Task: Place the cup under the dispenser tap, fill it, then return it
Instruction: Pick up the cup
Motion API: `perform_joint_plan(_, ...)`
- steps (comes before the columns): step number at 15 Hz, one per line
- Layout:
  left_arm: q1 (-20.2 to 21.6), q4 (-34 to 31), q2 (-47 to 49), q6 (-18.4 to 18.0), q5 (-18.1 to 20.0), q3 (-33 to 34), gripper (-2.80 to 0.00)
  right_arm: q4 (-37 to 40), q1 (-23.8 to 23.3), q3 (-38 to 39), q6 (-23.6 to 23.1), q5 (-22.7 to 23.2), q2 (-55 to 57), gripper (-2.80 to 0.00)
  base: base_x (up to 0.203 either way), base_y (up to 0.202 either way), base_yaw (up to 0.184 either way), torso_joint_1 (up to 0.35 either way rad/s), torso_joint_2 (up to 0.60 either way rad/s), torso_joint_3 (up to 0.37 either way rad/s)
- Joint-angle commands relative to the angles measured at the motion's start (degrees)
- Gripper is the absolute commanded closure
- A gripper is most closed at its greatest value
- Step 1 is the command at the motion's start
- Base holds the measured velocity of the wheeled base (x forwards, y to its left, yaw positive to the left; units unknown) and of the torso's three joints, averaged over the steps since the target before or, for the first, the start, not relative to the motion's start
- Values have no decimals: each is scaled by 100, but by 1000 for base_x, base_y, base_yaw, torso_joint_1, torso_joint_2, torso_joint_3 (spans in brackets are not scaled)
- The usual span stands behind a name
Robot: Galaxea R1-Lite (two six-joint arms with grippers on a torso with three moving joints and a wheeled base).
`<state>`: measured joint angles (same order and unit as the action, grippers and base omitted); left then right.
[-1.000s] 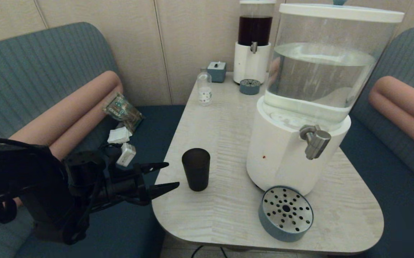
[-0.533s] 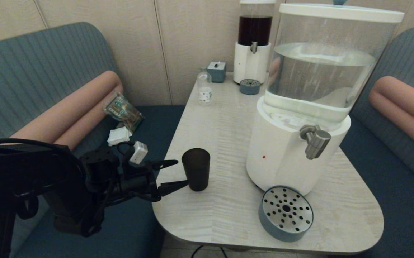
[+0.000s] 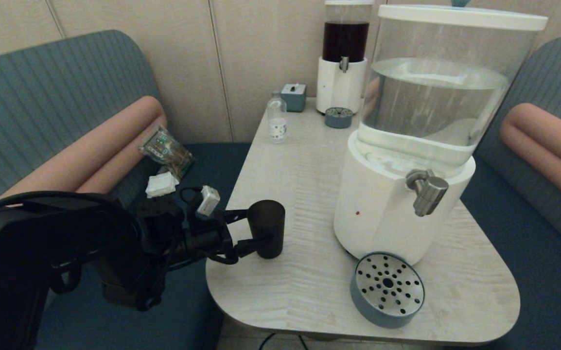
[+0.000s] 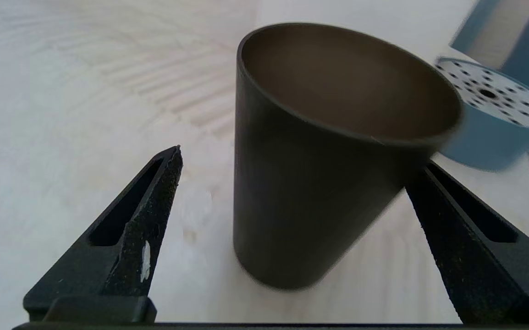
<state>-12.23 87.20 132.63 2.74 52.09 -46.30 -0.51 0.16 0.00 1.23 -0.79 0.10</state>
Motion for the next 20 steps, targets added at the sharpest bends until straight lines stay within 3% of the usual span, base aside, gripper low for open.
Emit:
perform_joint_plan(1,-91,47,201,25,-81,-227,-280,-2,2,9,0,0,-1,0,0,0,0,0,0,0)
perform_joint_plan(10,-105,47,395,51,-384,-397,-280,-2,2,9,0,0,-1,0,0,0,0,0,0,0)
perform_joint_plan(20,-105,47,413,60,-384,-441,-280,-2,2,8,0,0,-1,0,0,0,0,0,0,0)
